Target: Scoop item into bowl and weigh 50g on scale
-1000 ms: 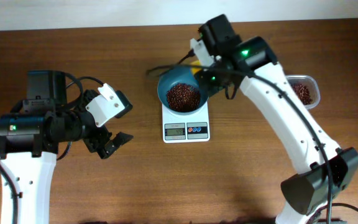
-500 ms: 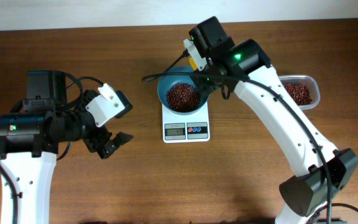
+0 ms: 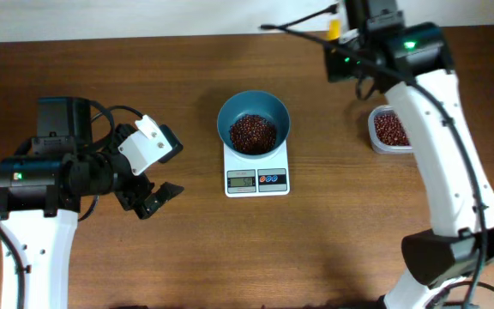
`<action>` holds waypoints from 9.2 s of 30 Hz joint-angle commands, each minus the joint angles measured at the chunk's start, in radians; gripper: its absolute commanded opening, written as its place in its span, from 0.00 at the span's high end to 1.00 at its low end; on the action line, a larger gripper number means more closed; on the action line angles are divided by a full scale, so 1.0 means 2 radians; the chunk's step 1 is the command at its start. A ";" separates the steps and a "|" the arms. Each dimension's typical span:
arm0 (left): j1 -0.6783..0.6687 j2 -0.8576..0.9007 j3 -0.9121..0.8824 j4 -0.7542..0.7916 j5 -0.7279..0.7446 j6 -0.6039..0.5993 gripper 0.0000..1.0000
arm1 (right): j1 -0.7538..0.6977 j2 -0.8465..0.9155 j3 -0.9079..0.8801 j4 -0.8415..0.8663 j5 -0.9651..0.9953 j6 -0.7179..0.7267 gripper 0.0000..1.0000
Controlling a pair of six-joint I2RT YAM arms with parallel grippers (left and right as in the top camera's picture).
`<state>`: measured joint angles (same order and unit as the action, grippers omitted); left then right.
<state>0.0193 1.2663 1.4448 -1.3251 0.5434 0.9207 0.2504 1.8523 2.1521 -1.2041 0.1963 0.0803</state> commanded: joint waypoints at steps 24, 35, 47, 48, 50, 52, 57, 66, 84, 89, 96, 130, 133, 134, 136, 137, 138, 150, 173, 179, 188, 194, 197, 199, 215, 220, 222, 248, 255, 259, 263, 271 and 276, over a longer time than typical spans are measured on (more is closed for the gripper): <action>0.003 -0.001 0.004 0.000 0.009 0.006 0.01 | -0.168 -0.387 -0.228 -0.247 0.299 0.506 0.96; 0.003 -0.001 0.004 0.000 0.009 0.006 0.01 | -0.168 -0.582 -0.659 0.044 0.171 0.561 0.96; 0.003 -0.001 0.004 0.000 0.009 0.006 0.01 | -0.168 -0.582 -0.988 0.528 0.154 0.548 0.96; 0.003 -0.001 0.004 0.000 0.009 0.006 0.01 | -0.168 -0.582 -0.995 0.532 0.154 0.548 0.96; 0.003 -0.001 0.004 0.000 0.009 0.006 0.01 | -0.168 -0.582 -1.005 0.532 0.154 0.553 0.96; 0.002 -0.001 0.004 0.000 0.009 0.006 0.01 | -0.168 -0.582 -1.006 0.532 0.154 0.553 0.87; 0.003 -0.001 0.004 0.000 0.009 0.006 0.01 | -0.168 -0.565 -1.006 0.536 0.154 0.553 0.70; 0.003 -0.001 0.004 0.000 0.009 0.006 0.01 | -0.168 -0.480 -1.005 0.572 0.156 0.541 0.22; 0.003 -0.001 0.004 0.000 0.009 0.006 0.01 | -0.168 -0.331 -0.971 0.650 0.143 0.328 0.01; 0.003 -0.001 0.004 0.000 0.009 0.006 0.01 | -0.168 -0.331 -0.932 0.585 0.142 0.328 0.01; 0.003 -0.001 0.004 0.000 0.009 0.006 0.01 | -0.168 -0.331 -0.835 0.389 0.106 0.359 0.01; 0.002 -0.001 0.004 0.000 0.009 0.006 0.01 | -0.204 -0.262 -0.642 0.140 -0.084 0.516 0.01; 0.002 -0.001 0.004 0.000 0.009 0.006 0.01 | -0.204 -0.231 -0.642 0.172 -0.143 0.559 0.01; 0.003 -0.001 0.004 0.000 0.009 0.006 0.01 | -0.204 -0.217 -0.642 0.172 -0.153 0.577 0.01; 0.003 -0.001 0.004 0.000 0.009 0.006 0.01 | -0.203 -0.194 -0.642 0.179 -0.161 0.596 0.01; 0.002 -0.001 0.004 0.000 0.009 0.006 0.01 | -0.200 -0.185 -0.642 0.193 -0.166 0.588 0.01; 0.002 -0.001 0.004 0.000 0.009 0.006 0.01 | -0.193 -0.180 -0.642 0.204 -0.172 0.562 0.01; 0.003 -0.001 0.004 0.000 0.009 0.006 0.01 | -0.164 -0.179 -0.642 0.233 -0.170 0.415 0.01; 0.002 -0.001 0.004 0.000 0.009 0.006 0.01 | -0.158 -0.179 -0.642 0.116 0.107 0.617 0.01; 0.002 -0.001 0.004 0.000 0.009 0.006 0.01 | -0.158 -0.179 -0.641 0.155 0.005 0.621 0.01; 0.002 -0.001 0.004 0.000 0.009 0.006 0.01 | -0.136 -0.233 -0.641 0.236 -0.008 0.474 0.01; 0.002 -0.001 0.004 0.000 0.009 0.006 0.01 | -0.130 -0.233 -0.641 0.124 0.007 0.606 0.01; 0.002 -0.001 0.004 0.000 0.009 0.006 0.01 | -0.128 -0.233 -0.640 0.106 0.010 0.671 0.01; 0.002 -0.001 0.004 0.000 0.009 0.006 0.01 | -0.129 -0.233 -0.640 0.110 0.015 0.737 0.01; 0.002 -0.001 0.004 0.000 0.009 0.006 0.01 | -0.125 -0.233 -0.597 0.111 0.324 0.574 0.01; 0.002 -0.001 0.004 0.000 0.009 0.006 0.01 | -0.125 -0.233 -0.559 0.173 0.312 0.449 0.01; 0.002 -0.001 0.004 0.000 0.009 0.006 0.01 | -0.125 -0.234 -0.522 0.174 0.278 0.399 0.01; 0.002 -0.001 0.004 0.000 0.009 0.006 0.01 | -0.187 -0.249 -0.447 -0.173 0.066 0.823 0.01; 0.002 -0.001 0.004 0.000 0.009 0.006 0.01 | -0.115 -0.328 -0.445 0.115 0.063 0.401 0.01; 0.002 -0.001 0.004 0.000 0.009 0.006 0.01 | -0.115 -0.353 -0.445 0.151 0.033 0.399 0.01; 0.002 -0.001 0.004 0.000 0.009 0.006 0.01 | -0.115 -0.340 -0.445 0.129 0.025 0.399 0.01; 0.002 -0.001 0.004 0.000 0.009 0.006 0.01 | -0.115 -0.392 -0.450 0.114 0.025 0.279 0.01; 0.002 -0.001 0.004 0.000 0.009 0.006 0.01 | -0.116 -0.469 -0.491 0.131 0.023 0.205 0.01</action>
<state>0.0193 1.2663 1.4456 -1.3251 0.5468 0.9211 0.0158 0.9794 1.2263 -0.9638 0.2443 0.5926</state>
